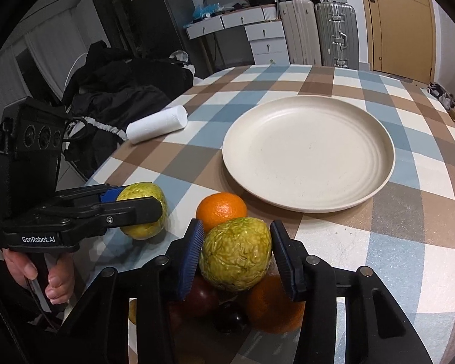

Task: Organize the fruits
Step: 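Carry both yellow fruits onto the cream plate and open both tools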

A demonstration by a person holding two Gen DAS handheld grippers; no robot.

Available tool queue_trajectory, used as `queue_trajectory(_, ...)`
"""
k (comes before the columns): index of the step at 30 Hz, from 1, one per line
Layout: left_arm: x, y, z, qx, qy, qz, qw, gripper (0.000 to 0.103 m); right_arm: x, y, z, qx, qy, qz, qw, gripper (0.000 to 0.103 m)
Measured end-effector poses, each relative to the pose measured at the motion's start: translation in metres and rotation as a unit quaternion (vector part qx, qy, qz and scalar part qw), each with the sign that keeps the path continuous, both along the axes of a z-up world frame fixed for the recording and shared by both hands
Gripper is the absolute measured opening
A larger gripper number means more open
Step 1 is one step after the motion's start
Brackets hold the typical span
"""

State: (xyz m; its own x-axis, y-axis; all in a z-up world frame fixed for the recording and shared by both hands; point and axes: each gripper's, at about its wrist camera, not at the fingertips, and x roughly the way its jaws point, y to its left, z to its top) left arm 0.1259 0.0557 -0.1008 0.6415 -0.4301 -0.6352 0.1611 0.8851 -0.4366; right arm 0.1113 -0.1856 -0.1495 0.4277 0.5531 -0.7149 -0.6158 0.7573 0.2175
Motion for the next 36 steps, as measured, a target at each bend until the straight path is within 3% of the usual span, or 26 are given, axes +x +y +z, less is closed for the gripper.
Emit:
queue_trajectory(11, 0.039, -0.006, 0.028, 0.003, -0.005, 0.000, 1.0000, 0.045, 0.012, -0.026, 0.024, 0.057, -0.017, -0.035, 0.998, 0.046)
queue_trajectory(21, 0.121, -0.016, 0.050, 0.009, -0.011, -0.002, 0.9999, 0.045, 0.066, -0.039, 0.054, 0.085, -0.020, -0.047, 0.995, 0.046)
queue_trajectory(29, 0.199, -0.023, 0.021, -0.004, 0.010, -0.010, 0.9999, 0.045, 0.132, -0.044, 0.059, 0.116, -0.005, -0.065, 0.991, 0.046)
queue_trajectory(36, 0.236, -0.026, -0.014, -0.019, 0.035, -0.013, 0.9991, 0.045, 0.190, -0.036, 0.028, 0.120, 0.048, -0.078, 0.989, 0.046)
